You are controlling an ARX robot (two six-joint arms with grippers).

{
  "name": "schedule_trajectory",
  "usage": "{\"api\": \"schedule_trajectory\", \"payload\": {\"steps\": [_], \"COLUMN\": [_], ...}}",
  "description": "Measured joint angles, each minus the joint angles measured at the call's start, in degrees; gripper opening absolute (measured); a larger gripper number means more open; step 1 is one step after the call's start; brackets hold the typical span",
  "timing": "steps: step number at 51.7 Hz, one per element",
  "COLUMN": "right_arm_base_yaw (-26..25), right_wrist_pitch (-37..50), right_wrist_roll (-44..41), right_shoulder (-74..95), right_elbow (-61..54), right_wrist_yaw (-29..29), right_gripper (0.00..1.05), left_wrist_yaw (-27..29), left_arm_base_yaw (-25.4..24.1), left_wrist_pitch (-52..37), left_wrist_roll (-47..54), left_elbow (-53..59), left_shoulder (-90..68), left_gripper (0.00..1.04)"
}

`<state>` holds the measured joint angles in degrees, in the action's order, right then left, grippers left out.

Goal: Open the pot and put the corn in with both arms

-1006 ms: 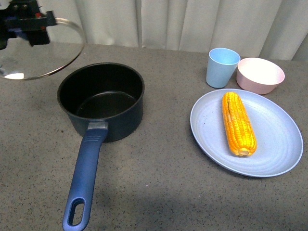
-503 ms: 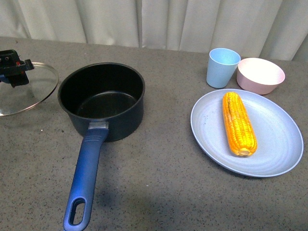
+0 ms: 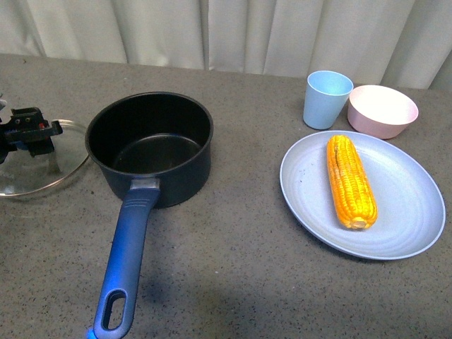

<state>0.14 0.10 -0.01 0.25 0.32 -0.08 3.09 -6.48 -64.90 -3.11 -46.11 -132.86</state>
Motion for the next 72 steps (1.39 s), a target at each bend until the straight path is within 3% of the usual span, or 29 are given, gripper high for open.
{"api": "schedule_trajectory", "payload": {"steps": [20, 35, 46, 65, 72], "right_arm_base_yaw": [0.00, 0.00, 0.00, 0.00, 0.00], "right_wrist_pitch": [0.00, 0.00, 0.00, 0.00, 0.00], "right_wrist_roll": [0.00, 0.00, 0.00, 0.00, 0.00], "right_shoulder": [-0.02, 0.00, 0.00, -0.02, -0.02], "right_elbow": [0.00, 0.00, 0.00, 0.00, 0.00], "right_wrist_yaw": [0.00, 0.02, 0.02, 0.00, 0.07], "right_gripper": [0.95, 0.95, 0.95, 0.95, 0.95], "left_wrist_yaw": [0.33, 1.27, 3.43, 2.78, -7.52], "left_arm_base_yaw": [0.31, 0.48, 0.20, -1.16, -1.53], "left_wrist_pitch": [0.48, 0.48, 1.66, 3.63, -9.16], "left_wrist_roll": [1.84, 3.15, 3.65, 4.96, 4.09], "left_elbow": [-0.57, 0.42, 5.05, 23.82, 28.61], "left_shoulder": [-1.38, 0.50, 8.50, 35.82, 34.14], "left_gripper": [0.59, 1.00, 0.98, 0.98, 0.75]}}
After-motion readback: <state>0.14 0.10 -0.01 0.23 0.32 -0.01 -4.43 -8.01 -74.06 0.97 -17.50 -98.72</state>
